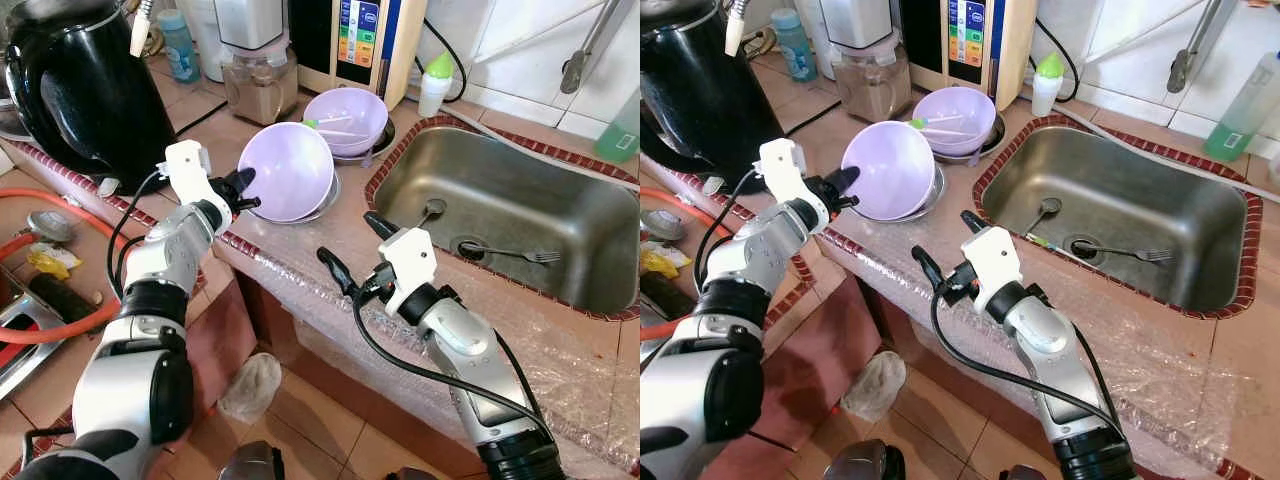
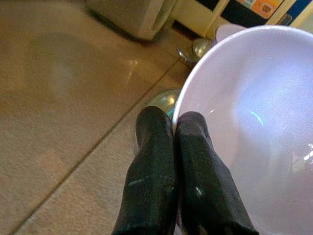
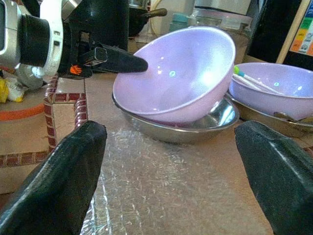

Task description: Kitchen organization

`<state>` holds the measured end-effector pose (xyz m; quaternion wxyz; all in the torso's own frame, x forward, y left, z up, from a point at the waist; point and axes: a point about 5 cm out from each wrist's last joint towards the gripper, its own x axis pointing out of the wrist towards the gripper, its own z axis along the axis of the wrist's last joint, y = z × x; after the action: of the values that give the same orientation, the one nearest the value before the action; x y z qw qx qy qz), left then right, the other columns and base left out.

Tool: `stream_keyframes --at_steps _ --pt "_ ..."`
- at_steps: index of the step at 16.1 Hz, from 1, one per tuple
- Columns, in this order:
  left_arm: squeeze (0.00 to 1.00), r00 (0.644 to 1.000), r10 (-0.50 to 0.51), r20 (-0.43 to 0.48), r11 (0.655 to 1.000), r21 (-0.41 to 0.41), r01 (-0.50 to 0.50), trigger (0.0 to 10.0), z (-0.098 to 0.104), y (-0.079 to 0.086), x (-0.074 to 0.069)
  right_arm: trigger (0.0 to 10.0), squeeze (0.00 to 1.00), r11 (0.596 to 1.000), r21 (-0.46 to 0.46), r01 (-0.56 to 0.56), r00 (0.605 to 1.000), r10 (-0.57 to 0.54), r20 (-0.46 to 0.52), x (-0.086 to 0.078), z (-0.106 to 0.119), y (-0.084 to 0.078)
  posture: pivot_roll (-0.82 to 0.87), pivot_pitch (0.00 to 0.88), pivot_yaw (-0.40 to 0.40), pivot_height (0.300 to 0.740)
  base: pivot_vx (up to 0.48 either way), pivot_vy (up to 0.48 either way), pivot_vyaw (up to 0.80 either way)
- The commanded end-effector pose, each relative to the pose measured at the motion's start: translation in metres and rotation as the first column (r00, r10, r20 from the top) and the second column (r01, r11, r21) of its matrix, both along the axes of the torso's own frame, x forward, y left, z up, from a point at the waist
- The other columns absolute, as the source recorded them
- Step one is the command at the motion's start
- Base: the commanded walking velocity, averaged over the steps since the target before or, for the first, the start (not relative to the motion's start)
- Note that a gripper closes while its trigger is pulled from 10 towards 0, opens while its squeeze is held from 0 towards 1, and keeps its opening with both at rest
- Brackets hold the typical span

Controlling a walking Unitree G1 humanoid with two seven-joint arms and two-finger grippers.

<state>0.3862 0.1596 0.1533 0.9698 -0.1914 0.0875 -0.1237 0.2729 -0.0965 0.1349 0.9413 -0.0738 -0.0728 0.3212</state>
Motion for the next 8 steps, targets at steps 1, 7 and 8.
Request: stream_keyframes --at_steps 1,7,8 --pt "0.0 0.999 -0.001 0.037 1.0 0.028 0.0 0.0 0.003 -0.001 -0.001 10.0 0.0 1.0 0.007 0.003 1.0 -0.003 -0.016 0.0 -0.001 -0.001 -0.05 0.015 0.07 0.74 0.0 0.0 0.0" --pt "0.0 0.959 -0.044 0.282 0.996 0.088 0.02 0.0 0.02 -0.017 -0.008 10.0 0.0 0.977 0.169 0.131 0.989 -0.117 -0.087 0.018 0.005 -0.005 -0.04 0.01 0.06 0.74 0.0 0.0 0.0" --pt "0.0 0.942 -0.043 0.334 0.997 0.077 0.018 0.0 0.027 -0.019 -0.009 10.0 0.0 0.97 0.196 0.142 0.987 -0.124 -0.102 0.02 0.006 -0.004 -0.04 0.01 0.06 0.74 0.0 0.0 0.0"
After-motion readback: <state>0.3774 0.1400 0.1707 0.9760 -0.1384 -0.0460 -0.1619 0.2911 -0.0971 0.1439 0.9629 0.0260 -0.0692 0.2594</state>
